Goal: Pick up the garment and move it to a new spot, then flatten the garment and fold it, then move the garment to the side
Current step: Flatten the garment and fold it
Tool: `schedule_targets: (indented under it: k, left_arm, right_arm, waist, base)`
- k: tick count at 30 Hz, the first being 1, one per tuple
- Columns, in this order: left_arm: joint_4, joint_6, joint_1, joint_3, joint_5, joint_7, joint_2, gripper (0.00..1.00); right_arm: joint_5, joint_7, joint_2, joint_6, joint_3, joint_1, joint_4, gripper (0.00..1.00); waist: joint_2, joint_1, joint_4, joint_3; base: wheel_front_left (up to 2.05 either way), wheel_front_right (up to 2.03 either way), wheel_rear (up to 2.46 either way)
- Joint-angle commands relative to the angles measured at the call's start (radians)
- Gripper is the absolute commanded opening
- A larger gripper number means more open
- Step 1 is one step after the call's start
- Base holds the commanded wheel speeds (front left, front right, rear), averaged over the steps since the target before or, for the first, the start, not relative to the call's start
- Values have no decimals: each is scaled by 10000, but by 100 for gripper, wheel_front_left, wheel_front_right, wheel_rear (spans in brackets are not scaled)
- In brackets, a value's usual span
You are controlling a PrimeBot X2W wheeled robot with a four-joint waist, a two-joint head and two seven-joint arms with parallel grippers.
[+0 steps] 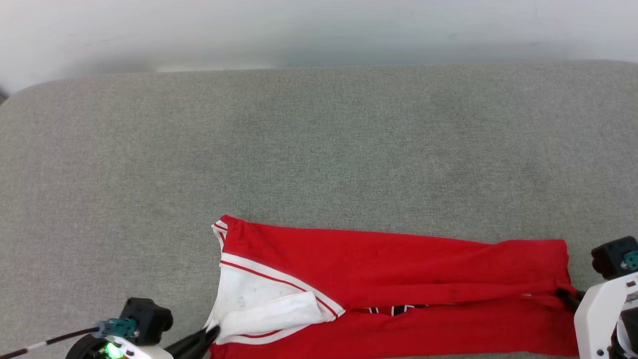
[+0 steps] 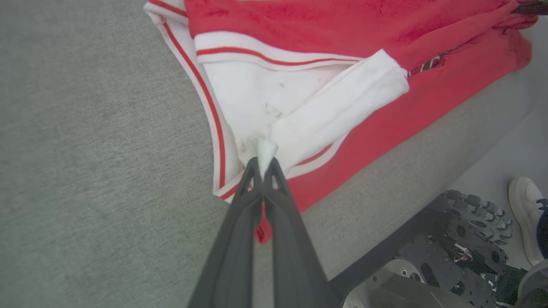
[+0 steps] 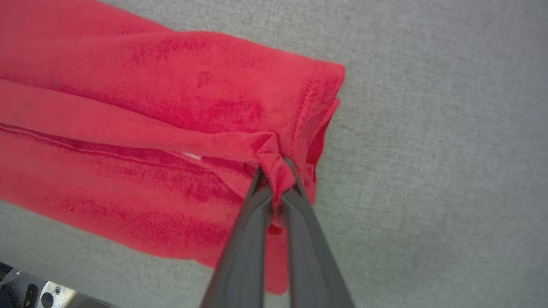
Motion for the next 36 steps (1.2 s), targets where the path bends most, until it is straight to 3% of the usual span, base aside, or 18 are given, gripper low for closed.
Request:
schedule_targets:
  k: [1,12,13,14,15,21,26,32,36]
  left_arm:
    - [303,-130,-39,-95,4,-52,-193,0]
    - [2311,-882,-818,-970,1139,109,-1230,0]
    - [2422,-889,-854,-1022,1209,100,-1278,7]
    - [2524,-902,-890,-1058,1257,96,-1331,66]
    - [2610,-904,-898,-1073,1305,41,-1390,100]
    - [2553,-761,-899,-731,1221,-636,-1505,100]
    - [1956,-279,-757,43,1001,-1759,-1511,100]
    - [1535,536,-374,1430,834,-3092,-1759,100]
    - [1178,1004,1,2944,1544,-3239,-2480,100]
  right_arm:
    - [-33,-104,-250,-8,244,149,112,0]
    - [55,-618,-954,-8,1580,-243,783,0]
    - [116,-648,-976,-8,1672,-267,840,0]
    - [125,-689,-979,-8,1751,-312,876,45]
    - [148,-745,-973,-6,1808,-362,905,100]
    - [521,-862,-953,-8,1692,-577,733,100]
    - [932,-598,-704,-8,910,-638,143,100]
    - [1039,-136,36,-8,-454,-430,-624,100]
    - [907,137,805,-8,-1431,-152,-941,100]
  waist:
    - [0,1,16,62]
    - [0,1,52,280]
    - [0,1,49,260]
    - [0,1,46,223]
    - [0,1,39,177]
    - [0,1,-5,-210]
    - [0,1,-29,-519]
    - [0,1,-21,-637]
    - [0,1,27,-626]
  base:
    - [0,0,0]
    - [0,0,0]
    - [0,0,0]
    - [0,0,0]
    - [0,0,0]
    - [0,0,0]
    - [0,0,0]
    - [0,0,0]
    - [0,0,0]
